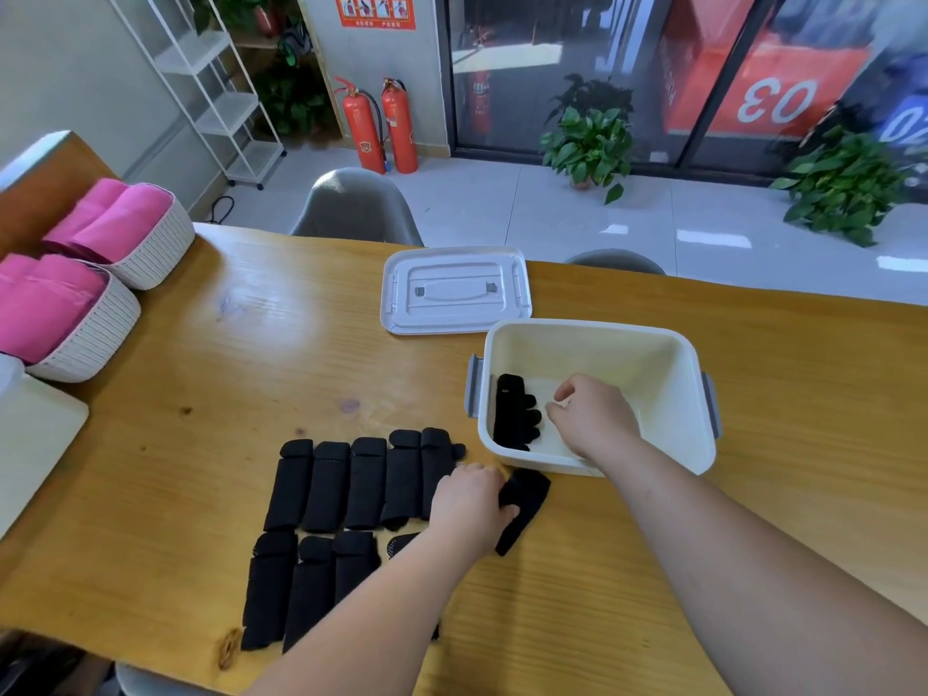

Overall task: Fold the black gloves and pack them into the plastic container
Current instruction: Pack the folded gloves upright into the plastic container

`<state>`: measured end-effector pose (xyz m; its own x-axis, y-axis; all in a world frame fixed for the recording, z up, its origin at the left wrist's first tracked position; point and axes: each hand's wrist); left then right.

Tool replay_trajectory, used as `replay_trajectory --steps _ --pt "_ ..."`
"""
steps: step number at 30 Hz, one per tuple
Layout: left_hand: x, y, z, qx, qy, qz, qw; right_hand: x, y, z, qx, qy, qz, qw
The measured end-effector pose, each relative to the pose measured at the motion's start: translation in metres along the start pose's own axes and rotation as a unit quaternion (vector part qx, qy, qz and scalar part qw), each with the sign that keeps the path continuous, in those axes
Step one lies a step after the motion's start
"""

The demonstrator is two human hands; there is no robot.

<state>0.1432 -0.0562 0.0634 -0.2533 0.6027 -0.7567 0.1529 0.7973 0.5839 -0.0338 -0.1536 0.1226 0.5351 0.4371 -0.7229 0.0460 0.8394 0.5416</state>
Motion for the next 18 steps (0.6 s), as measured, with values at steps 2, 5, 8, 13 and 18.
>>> replay_trajectory --steps 2,5,8,13,18 --pt "-0.002 0.005 -0.001 -0.013 0.052 0.036 0.998 0.001 0.007 -0.006 -0.024 -0.017 -0.004 1.000" --pt "-0.010 0.020 0.002 0.012 0.128 0.083 0.988 -0.002 0.018 -0.010 -0.071 -0.052 -0.002 0.996" --pt "-0.032 0.046 0.004 0.079 0.191 0.162 0.965 -0.008 0.029 -0.009 -0.108 -0.106 0.010 0.988" --pt "-0.089 0.088 -0.004 0.166 0.358 0.202 0.896 -0.020 0.035 -0.007 -0.120 -0.294 0.042 0.947" --pt "-0.127 0.085 -0.014 0.170 0.474 0.093 0.859 -0.040 0.059 0.003 -0.100 -0.477 0.130 0.864"
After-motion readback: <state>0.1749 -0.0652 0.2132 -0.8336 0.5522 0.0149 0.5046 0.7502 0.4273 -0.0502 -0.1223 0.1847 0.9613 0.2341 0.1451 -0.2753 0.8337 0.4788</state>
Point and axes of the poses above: each hand's wrist, its own y-axis away from the middle knuckle, its own x-axis out of the palm, z = x × y, and after that the axes turned 11 degrees about z, right-handed
